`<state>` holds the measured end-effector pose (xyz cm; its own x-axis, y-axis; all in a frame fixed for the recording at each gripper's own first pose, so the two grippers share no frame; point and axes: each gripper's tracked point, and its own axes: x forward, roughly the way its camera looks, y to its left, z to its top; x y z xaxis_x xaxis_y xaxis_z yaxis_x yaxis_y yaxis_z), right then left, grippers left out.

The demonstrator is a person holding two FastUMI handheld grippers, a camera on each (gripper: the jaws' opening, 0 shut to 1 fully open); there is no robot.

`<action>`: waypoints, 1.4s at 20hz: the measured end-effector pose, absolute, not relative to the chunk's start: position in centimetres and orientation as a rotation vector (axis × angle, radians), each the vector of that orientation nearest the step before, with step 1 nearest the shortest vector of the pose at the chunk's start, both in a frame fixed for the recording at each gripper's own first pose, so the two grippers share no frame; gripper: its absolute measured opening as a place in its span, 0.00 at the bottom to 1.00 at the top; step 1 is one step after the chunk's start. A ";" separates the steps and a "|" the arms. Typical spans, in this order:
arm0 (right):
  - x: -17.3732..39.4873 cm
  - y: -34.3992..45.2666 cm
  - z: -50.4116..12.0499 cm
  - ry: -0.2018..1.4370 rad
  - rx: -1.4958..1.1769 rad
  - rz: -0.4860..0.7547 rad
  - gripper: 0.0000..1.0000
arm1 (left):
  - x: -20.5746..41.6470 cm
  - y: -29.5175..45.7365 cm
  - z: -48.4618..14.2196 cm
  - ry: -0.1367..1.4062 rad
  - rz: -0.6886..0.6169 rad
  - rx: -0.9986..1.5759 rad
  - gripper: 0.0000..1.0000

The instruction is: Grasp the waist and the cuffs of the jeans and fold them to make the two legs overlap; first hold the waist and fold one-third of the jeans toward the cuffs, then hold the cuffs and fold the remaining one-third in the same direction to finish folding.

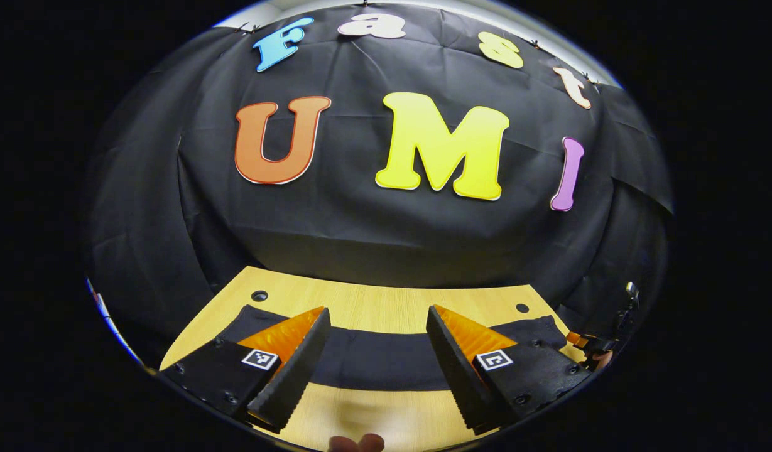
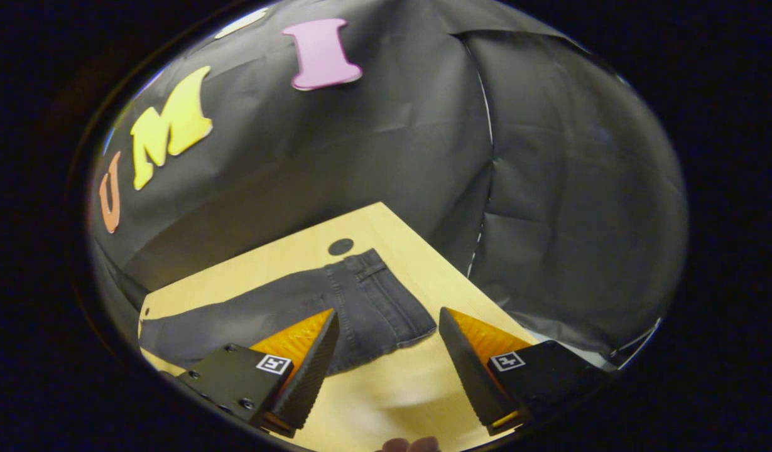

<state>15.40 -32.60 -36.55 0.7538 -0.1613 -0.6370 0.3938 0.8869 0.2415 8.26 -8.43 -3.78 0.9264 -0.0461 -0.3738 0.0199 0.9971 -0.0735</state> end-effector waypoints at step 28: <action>17.0 -26.9 -25.4 0.562 0.316 -0.287 0.00 | 8.0 1.4 -5.3 0.363 0.077 -0.184 0.99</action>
